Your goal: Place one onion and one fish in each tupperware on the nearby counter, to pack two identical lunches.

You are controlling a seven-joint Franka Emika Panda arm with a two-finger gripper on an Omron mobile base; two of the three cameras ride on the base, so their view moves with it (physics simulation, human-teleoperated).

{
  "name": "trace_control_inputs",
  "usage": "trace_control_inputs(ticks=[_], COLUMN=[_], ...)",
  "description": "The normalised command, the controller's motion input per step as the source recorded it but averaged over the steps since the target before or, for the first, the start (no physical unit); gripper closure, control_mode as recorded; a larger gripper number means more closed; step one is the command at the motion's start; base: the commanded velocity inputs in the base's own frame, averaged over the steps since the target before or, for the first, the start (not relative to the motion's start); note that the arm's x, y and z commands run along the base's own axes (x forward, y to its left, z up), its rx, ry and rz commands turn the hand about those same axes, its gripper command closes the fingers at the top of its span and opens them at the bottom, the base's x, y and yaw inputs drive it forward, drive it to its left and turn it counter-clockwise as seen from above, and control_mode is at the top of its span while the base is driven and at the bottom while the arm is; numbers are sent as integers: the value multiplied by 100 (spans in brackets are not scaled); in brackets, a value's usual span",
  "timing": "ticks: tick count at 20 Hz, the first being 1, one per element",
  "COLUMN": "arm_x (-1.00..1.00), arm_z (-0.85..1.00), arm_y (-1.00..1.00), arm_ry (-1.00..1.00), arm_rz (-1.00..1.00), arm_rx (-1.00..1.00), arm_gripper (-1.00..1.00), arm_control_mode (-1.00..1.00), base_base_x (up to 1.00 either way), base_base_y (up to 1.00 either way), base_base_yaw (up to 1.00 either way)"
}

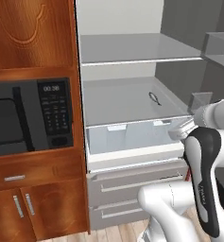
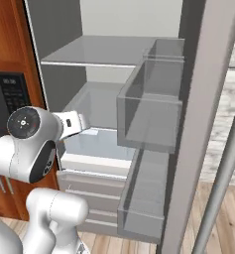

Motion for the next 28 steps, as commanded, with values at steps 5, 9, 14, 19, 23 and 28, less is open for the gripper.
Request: trace_control_inputs(ticks=[5, 9, 14, 19, 23, 28], arm_x=[0, 0, 0, 0, 0, 7], arm_z=[0, 0, 0, 0, 0, -25], arm_y=[0, 0, 0, 0, 0, 24], arm_ry=[0, 0, 0, 0, 0, 0], arm_rz=[0, 0, 0, 0, 0, -17], arm_rx=[0, 0, 0, 0, 0, -4], arm_gripper=[-100, -100, -100, -100, -100, -100], arm_control_mode=[100, 100, 100, 100, 100, -100], base_base_x=[12, 30, 26, 43, 50, 0], base_base_y=[-5, 26, 20, 41, 57, 0], base_base_yaw=[-13, -23, -24, -26, -23, 0])
